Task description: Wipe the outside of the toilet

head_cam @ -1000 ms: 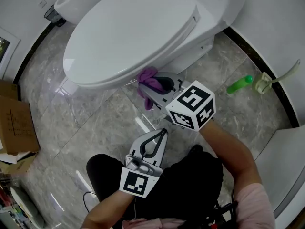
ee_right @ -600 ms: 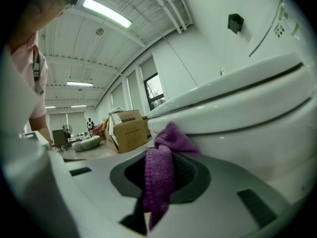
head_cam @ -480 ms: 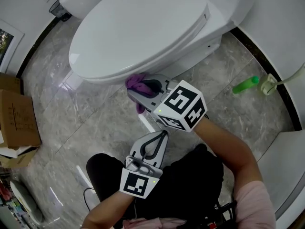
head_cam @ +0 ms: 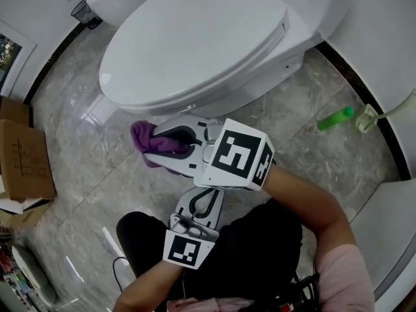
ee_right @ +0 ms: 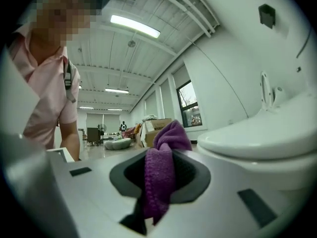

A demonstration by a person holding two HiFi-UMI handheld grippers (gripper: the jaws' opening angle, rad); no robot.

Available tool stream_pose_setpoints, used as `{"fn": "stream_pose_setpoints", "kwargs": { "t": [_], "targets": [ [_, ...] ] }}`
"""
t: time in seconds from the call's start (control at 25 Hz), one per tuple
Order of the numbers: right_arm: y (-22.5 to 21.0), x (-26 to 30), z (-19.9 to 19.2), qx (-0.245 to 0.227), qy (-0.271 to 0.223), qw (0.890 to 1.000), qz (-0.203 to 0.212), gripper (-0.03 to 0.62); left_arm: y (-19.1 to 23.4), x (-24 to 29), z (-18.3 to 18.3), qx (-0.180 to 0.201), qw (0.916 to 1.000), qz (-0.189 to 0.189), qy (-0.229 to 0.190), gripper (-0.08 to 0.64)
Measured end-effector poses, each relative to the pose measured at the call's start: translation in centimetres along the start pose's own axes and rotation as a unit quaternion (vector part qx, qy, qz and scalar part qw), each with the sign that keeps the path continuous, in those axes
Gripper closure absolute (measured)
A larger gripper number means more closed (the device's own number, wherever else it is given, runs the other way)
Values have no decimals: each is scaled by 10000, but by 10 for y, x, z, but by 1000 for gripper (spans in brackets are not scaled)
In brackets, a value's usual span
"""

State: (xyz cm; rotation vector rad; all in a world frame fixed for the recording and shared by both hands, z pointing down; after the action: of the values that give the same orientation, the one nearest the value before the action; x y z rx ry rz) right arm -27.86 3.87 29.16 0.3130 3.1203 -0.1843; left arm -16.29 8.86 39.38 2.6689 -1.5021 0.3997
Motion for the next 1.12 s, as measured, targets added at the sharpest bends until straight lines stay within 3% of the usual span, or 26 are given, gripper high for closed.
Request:
{"fn": "stream_pose_setpoints", "kwargs": {
  "t": [0.12,0.24,0.44,0.64,0.84,1.12],
  "targets": [
    [-11,-23,25,-151,-187,9987,-453,512,3,6,2,-344,9994,-85,20,557],
    [-30,-64,43,-193,-267,9932,-1118,511,0,23,16,-387,9986,-362,-58,557],
    [-64,-149,43,-334,-275,9766,-2108,509,-5,60,43,-354,9981,-415,-279,556],
    [-96,-243,25,-89,-238,9420,-3346,508,-8,86,54,-331,9968,-620,-368,556],
    [-122,-326,-25,328,-148,9074,-4187,505,-10,102,55,-198,9971,-652,-352,555],
    [-191,-407,-83,662,36,8294,-5546,506,-6,121,53,-168,9976,-571,-363,555]
  ]
}}
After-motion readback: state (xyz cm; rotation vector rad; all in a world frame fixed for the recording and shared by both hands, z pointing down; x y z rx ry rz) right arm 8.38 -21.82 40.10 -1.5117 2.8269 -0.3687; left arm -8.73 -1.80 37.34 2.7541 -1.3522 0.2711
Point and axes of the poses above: the fingertips, and each gripper's own axes: x forward along the fingers, y to its left, z out of its top, the point moved 2 cm from there along -x, backward along the fingers, and after that the axes turned 2 degrees about -z, right-handed, at the moved point
